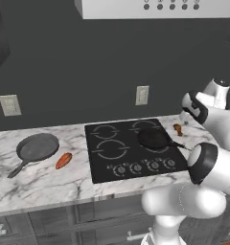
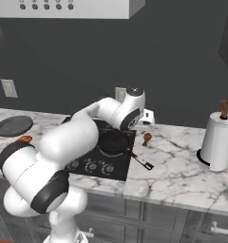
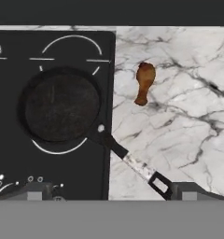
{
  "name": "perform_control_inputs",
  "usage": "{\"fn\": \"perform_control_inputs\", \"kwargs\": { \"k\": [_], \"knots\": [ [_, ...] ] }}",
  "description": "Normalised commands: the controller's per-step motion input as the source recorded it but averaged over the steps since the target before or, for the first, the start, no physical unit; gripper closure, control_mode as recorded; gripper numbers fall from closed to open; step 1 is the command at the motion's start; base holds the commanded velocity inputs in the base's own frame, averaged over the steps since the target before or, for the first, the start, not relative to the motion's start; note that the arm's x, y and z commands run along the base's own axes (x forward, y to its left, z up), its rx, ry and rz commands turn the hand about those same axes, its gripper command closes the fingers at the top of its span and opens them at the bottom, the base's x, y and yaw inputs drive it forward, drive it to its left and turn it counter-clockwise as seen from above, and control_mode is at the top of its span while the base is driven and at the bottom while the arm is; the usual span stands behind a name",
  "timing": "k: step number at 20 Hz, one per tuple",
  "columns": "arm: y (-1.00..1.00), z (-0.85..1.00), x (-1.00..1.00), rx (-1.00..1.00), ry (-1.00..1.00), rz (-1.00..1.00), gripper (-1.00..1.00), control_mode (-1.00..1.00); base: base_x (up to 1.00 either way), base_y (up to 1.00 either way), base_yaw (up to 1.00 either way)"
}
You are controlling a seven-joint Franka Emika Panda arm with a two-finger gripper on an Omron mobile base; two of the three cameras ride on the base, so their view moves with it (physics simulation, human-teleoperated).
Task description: Place both pans onto different burners. Then place the sweet potato and the chicken drumstick on different pans.
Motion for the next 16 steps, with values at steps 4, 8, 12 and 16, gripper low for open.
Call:
{"fn": "perform_control_inputs", "kwargs": {
  "k": [4,8,12,16],
  "knots": [
    [-0.17,-0.21,0.38,0.01,0.05,-0.13,-1.0,-1.0,0.0,0.0,0.0],
    [-0.25,-0.3,0.48,0.04,0.09,-0.12,-1.0,-1.0,0.0,0.0,0.0],
    [-0.16,-0.25,0.38,0.07,0.09,-0.07,-1.0,-1.0,0.0,0.0,0.0],
    [-0.04,-0.14,0.35,0.05,0.02,0.0,-1.0,-1.0,0.0,0.0,0.0]
  ]
}}
